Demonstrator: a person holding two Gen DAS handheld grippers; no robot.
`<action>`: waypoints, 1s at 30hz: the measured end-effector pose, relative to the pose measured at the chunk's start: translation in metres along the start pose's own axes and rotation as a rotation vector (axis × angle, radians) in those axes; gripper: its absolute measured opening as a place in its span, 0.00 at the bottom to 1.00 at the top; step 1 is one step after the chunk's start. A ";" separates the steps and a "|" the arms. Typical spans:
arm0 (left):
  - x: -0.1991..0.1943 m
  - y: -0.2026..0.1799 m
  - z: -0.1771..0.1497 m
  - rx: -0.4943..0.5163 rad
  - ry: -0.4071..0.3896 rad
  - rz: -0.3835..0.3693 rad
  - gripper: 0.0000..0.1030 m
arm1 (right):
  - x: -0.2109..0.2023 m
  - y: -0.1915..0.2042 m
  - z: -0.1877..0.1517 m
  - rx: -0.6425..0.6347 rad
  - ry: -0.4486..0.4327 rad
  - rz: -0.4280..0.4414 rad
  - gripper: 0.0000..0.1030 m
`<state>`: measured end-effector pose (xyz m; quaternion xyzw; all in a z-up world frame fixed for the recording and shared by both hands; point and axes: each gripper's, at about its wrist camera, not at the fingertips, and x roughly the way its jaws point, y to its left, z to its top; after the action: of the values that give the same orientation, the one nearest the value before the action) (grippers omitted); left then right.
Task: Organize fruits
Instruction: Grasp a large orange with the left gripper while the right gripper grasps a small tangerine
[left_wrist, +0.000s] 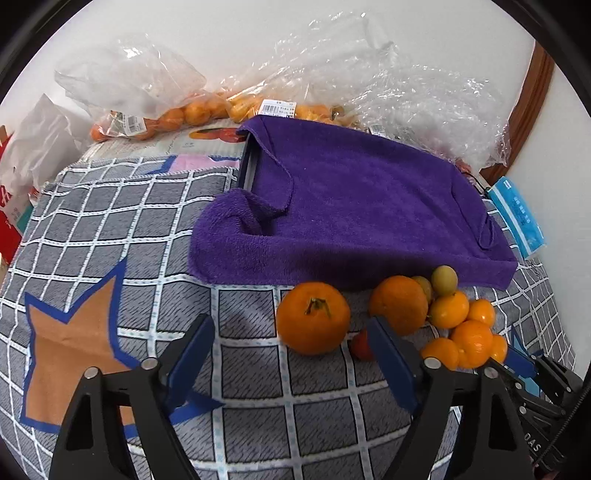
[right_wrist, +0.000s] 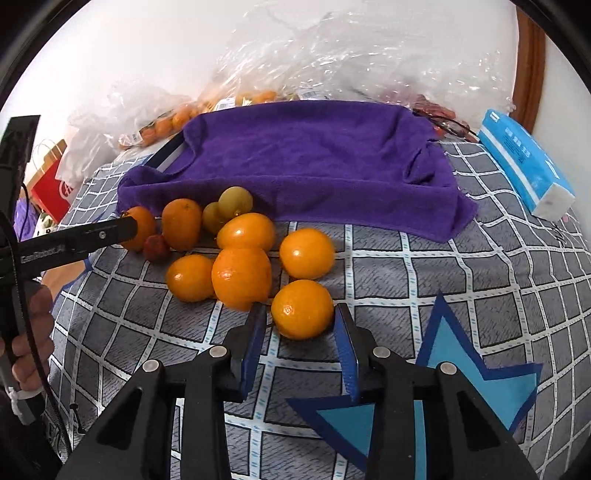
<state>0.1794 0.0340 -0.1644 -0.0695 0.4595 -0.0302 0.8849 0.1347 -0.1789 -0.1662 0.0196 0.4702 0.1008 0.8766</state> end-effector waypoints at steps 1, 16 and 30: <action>0.004 0.000 0.001 -0.002 0.010 -0.005 0.74 | -0.001 0.000 0.000 -0.004 -0.002 -0.002 0.36; 0.018 -0.004 0.003 0.009 0.058 -0.042 0.40 | -0.008 -0.005 0.006 0.000 -0.025 0.000 0.35; -0.018 0.007 -0.001 -0.013 0.020 -0.027 0.40 | -0.010 -0.006 0.007 0.021 -0.027 -0.019 0.38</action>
<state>0.1680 0.0429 -0.1510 -0.0810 0.4676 -0.0401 0.8793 0.1357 -0.1867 -0.1551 0.0255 0.4593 0.0871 0.8836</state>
